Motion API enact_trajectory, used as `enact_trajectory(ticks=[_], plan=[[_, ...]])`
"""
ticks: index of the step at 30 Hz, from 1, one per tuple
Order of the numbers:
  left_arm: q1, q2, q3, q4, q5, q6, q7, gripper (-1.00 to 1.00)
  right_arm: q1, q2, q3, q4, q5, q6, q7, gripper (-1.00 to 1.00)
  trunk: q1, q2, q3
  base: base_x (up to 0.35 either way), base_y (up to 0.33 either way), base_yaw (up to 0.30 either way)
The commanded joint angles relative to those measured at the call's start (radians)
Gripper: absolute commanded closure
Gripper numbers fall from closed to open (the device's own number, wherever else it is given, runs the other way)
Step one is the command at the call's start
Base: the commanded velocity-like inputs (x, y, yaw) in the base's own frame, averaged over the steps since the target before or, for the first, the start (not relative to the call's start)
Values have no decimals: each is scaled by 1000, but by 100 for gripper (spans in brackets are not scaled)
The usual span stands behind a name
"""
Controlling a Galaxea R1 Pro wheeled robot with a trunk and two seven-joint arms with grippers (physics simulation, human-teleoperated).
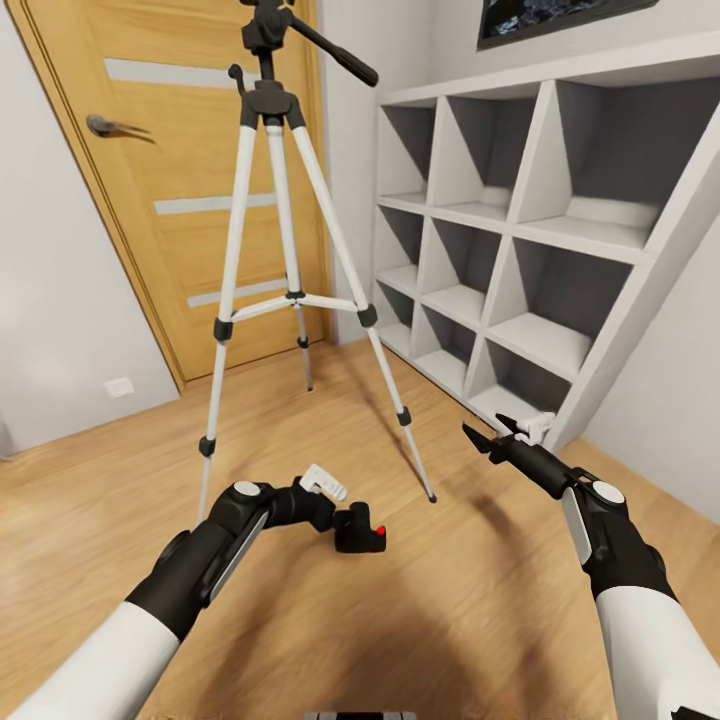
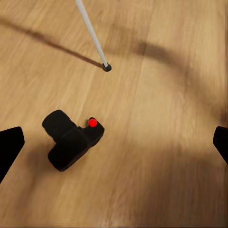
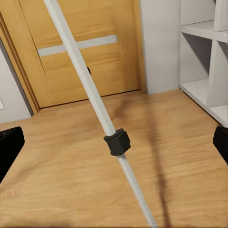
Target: Attach the digital camera to the camera tripod in the bedroom.
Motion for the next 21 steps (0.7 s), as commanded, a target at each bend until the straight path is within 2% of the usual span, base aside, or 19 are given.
enact_trajectory(ticks=[1,4,8,15,17,21], plan=[[-1,1,-1,-21,1,27,-1,-100,-1,0,-2,0,0,1,5,-100,0,-1,-5,0,0,0],[0,3,2,-74,1,110,-2,-100,-1,0,-2,0,0,1,5,-100,2,-1,-16,0,0,0],[0,4,4,-121,1,181,-2,-100,-1,0,-2,0,0,1,5,-100,3,-2,-32,0,0,0],[0,20,5,-126,2,204,-7,-100,-1,0,-2,0,0,1,5,-100,7,-4,-59,0,0,0],[0,39,5,-98,2,203,-10,-100,-1,0,-2,0,1,1,5,-100,7,-4,-67,0,0,0],[0,58,13,-47,3,196,-13,-100,-1,0,-2,0,1,1,4,-100,9,-5,-82,0,0,0]])
